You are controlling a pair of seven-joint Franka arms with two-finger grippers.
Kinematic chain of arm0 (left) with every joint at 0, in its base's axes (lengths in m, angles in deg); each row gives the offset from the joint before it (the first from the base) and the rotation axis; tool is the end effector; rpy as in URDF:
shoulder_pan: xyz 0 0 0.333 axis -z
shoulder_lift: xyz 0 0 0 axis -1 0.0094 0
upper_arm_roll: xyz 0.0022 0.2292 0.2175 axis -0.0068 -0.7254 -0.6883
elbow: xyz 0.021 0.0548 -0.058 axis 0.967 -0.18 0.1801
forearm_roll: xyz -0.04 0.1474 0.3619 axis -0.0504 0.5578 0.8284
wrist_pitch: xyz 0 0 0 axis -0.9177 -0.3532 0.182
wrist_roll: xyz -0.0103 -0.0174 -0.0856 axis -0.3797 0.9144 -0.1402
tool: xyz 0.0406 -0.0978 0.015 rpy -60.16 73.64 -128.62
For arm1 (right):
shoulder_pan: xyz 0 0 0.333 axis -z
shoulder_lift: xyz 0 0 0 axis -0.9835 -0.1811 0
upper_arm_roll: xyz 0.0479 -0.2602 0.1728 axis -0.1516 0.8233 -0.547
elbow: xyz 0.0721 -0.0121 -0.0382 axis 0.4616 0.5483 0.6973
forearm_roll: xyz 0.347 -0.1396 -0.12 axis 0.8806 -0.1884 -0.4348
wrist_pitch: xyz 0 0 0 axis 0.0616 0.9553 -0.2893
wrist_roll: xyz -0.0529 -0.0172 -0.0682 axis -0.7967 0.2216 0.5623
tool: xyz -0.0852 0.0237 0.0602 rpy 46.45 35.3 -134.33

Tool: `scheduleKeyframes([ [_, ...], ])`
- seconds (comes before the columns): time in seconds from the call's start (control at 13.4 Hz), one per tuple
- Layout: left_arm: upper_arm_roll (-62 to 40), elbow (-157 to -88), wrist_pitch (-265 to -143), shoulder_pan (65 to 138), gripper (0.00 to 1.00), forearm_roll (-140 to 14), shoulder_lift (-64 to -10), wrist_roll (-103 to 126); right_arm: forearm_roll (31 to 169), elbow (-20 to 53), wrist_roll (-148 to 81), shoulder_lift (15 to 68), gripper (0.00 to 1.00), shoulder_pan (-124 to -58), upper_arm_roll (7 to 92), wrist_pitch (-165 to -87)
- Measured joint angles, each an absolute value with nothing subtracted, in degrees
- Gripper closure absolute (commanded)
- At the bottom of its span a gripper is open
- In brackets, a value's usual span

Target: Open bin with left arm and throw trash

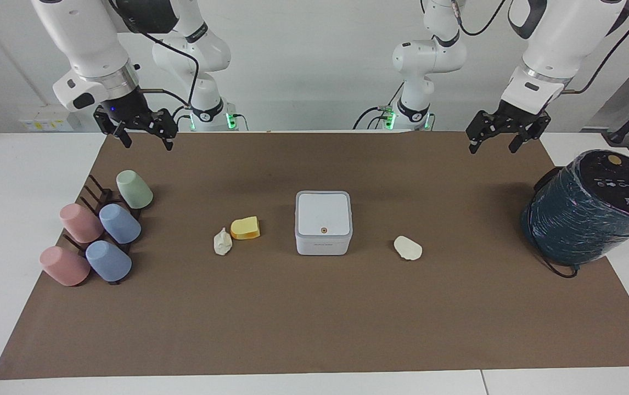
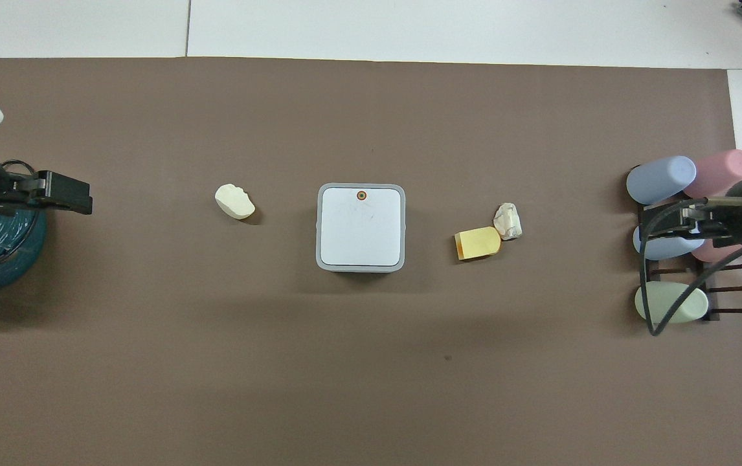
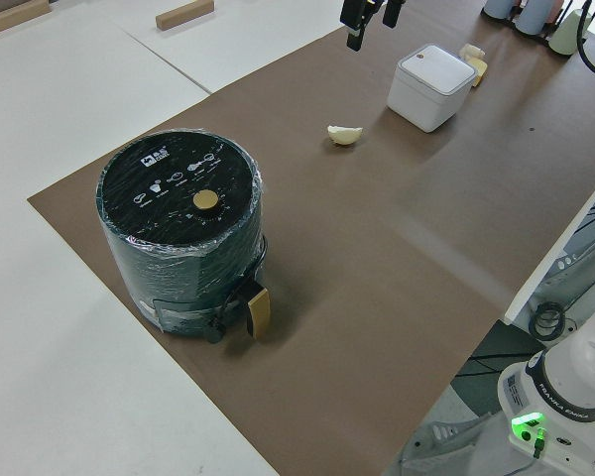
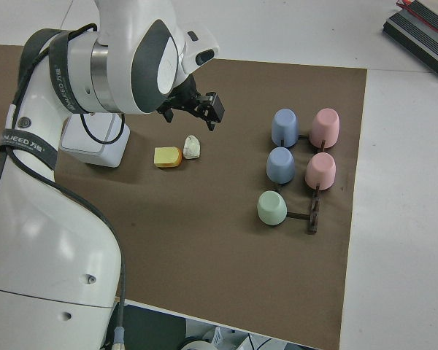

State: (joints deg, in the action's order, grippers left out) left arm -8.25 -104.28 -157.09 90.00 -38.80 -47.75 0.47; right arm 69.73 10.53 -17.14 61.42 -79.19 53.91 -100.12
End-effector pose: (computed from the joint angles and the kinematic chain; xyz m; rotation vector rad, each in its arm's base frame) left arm 0.5463 -0.0665 0.6279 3.1218 -0.0678 0.0359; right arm 0.5289 0.0209 0.6068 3.1348 -0.1630 -0.0515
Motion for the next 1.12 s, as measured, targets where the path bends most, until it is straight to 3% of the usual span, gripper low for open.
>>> scheduleKeyframes([
  [1.05,-7.9,-104.7,-157.3,90.2,0.0,-38.8,-47.7,0.7,69.7,10.5,-17.1,61.4,0.0,-79.2,53.9,-100.1],
  [1.12,-7.8,-105.0,-157.9,90.5,0.05,-38.8,-47.7,0.7,69.7,10.5,-17.1,61.4,0.0,-79.2,53.9,-100.1],
])
